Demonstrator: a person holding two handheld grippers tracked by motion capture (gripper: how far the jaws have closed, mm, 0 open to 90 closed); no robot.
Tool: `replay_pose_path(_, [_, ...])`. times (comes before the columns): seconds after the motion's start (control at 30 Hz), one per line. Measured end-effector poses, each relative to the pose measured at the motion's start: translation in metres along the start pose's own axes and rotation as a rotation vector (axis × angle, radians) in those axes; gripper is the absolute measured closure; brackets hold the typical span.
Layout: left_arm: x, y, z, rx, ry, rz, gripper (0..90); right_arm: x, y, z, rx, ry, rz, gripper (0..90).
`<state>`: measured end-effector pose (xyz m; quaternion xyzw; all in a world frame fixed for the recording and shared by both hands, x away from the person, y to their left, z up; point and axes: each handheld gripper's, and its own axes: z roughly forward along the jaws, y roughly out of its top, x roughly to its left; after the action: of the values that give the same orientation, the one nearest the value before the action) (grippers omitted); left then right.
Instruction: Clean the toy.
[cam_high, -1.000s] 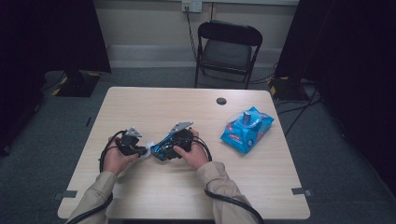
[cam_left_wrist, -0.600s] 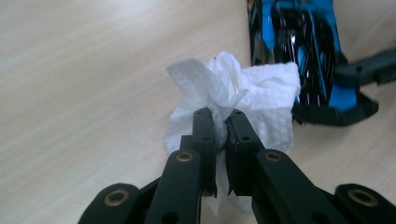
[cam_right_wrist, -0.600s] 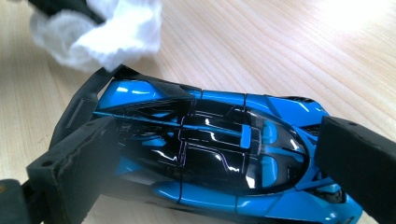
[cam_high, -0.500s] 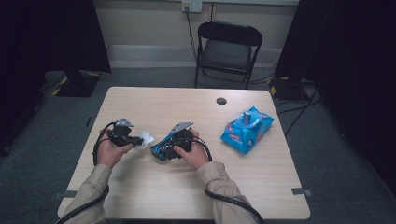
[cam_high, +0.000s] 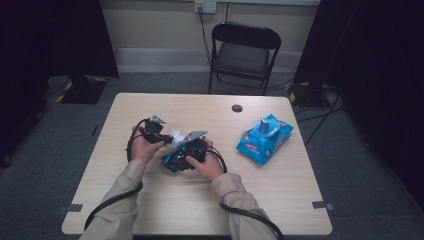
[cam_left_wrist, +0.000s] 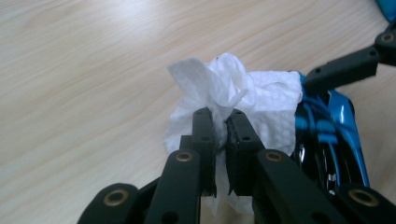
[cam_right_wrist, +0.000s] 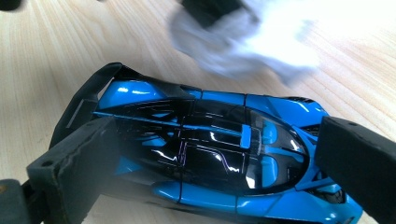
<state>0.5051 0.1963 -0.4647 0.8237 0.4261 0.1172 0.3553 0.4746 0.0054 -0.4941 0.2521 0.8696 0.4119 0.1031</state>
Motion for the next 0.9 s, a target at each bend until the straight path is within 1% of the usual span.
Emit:
replay_pose_path(0.03, [-0.003,0.004,0.009,0.005,0.007,0.004,83.3,0.000,0.000,0.000,0.001,0.000,0.000,0.0])
replay_pose_path(0.07, [-0.003,0.004,0.009,0.005,0.007,0.004,83.2,0.000,0.000,0.000,0.001,0.000,0.000,0.0])
replay_pose_path(0.1, [-0.006,0.007,0.018,0.016,0.018,0.017,83.0,0.000,0.000,0.000,0.000,0.000,0.001,0.0])
replay_pose_path(0.13, [-0.006,0.007,0.018,0.016,0.018,0.017,82.7,0.000,0.000,0.000,0.000,0.000,0.001,0.0])
replay_pose_path(0.17, [-0.008,0.009,0.026,0.015,0.013,0.013,82.7,0.000,0.001,0.000,0.003,0.000,-0.001,0.0])
replay_pose_path(0.23, [-0.010,0.010,0.033,0.039,0.007,0.024,82.3,0.000,0.001,0.000,0.011,0.001,0.002,0.0])
replay_pose_path(0.3, [-0.011,0.008,0.040,0.049,0.008,0.030,82.1,0.000,0.002,0.000,0.013,0.000,0.002,0.0])
replay_pose_path(0.4, [-0.011,0.007,0.041,0.056,0.003,0.030,81.9,0.000,0.001,0.000,0.008,0.000,0.000,0.0])
replay_pose_path(0.43, [-0.011,0.006,0.041,0.049,0.001,0.039,82.0,0.000,0.001,0.000,0.008,0.000,0.000,0.0])
replay_pose_path(0.47, [-0.011,0.006,0.040,0.055,0.002,0.047,82.0,0.000,0.001,0.000,0.011,-0.001,0.001,0.0])
replay_pose_path(0.5, [-0.012,0.006,0.040,0.050,0.007,0.044,82.2,0.000,0.001,0.000,0.010,-0.001,0.000,0.0])
replay_pose_path(0.53, [-0.013,0.006,0.039,0.059,0.016,0.065,82.4,0.000,0.001,0.000,0.009,-0.001,0.000,0.0])
replay_pose_path(0.7, [-0.012,0.002,0.035,0.070,0.003,0.072,82.5,0.000,0.001,0.000,0.008,-0.001,0.001,0.0])
replay_pose_path(0.77, [-0.013,0.001,0.033,0.066,0.001,0.066,82.7,0.000,0.001,0.000,0.009,-0.001,0.000,0.0])
replay_pose_path(0.8, [-0.012,0.000,0.030,0.084,-0.002,0.075,82.7,0.000,0.001,0.000,0.009,-0.001,0.000,0.0])
replay_pose_path(0.83, [-0.012,-0.001,0.029,0.080,0.002,0.075,82.7,0.000,0.001,0.000,0.010,0.000,-0.001,0.0])
replay_pose_path(0.9, [-0.011,-0.004,0.026,0.089,-0.003,0.072,82.7,0.000,0.001,0.000,0.008,0.000,-0.001,0.0])
